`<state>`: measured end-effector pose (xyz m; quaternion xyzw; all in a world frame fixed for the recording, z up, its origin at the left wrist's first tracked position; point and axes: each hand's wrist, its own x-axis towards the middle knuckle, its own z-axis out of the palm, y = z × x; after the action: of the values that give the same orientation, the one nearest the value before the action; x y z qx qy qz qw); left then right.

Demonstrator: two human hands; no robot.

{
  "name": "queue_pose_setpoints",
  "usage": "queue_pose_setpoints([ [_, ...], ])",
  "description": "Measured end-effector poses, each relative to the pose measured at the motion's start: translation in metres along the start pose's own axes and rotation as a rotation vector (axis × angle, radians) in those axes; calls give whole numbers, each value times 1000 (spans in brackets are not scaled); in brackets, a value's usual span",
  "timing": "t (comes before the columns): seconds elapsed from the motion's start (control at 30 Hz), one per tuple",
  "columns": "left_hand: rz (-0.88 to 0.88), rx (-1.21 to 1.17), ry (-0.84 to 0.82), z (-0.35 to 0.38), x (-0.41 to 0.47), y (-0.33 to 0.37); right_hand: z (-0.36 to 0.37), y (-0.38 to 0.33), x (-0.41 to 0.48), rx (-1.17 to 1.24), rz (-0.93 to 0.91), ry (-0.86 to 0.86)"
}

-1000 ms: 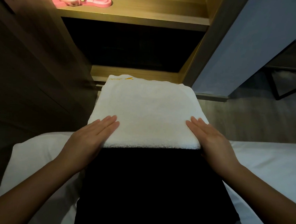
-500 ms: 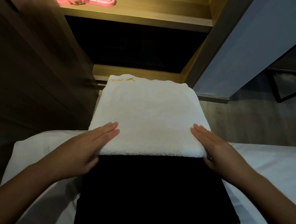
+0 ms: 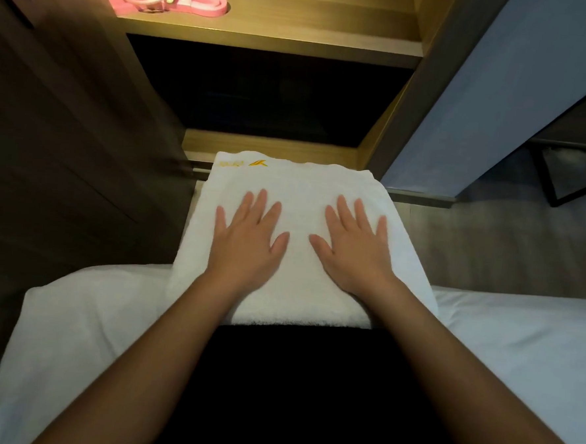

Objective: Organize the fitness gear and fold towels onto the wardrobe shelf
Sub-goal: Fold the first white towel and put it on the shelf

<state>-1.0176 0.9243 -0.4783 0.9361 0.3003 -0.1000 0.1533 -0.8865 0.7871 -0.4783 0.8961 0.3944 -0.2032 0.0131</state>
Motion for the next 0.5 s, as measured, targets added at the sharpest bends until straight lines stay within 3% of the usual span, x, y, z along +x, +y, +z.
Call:
queue_pose_setpoints([
  [0.1,-219,-114,-16,4,6,-18,1,18,4,156,207,-20],
  [0.17,-369,-253,-37,-2,12,-26,-4,32,13,434,337,-36],
  [0.27,-623,-688,-17,-14,22,-46,-13,58,19,869,531,-76],
  [0.37,-768,-1074,-132,-22,28,-72,-15,75,12,1140,636,-162],
  [0.43,-762,-1219,-182,-25,28,-81,-15,78,13,1212,634,-132],
  [0.5,-759,-1141,-158,-22,28,-85,-16,81,13,1075,614,-97],
])
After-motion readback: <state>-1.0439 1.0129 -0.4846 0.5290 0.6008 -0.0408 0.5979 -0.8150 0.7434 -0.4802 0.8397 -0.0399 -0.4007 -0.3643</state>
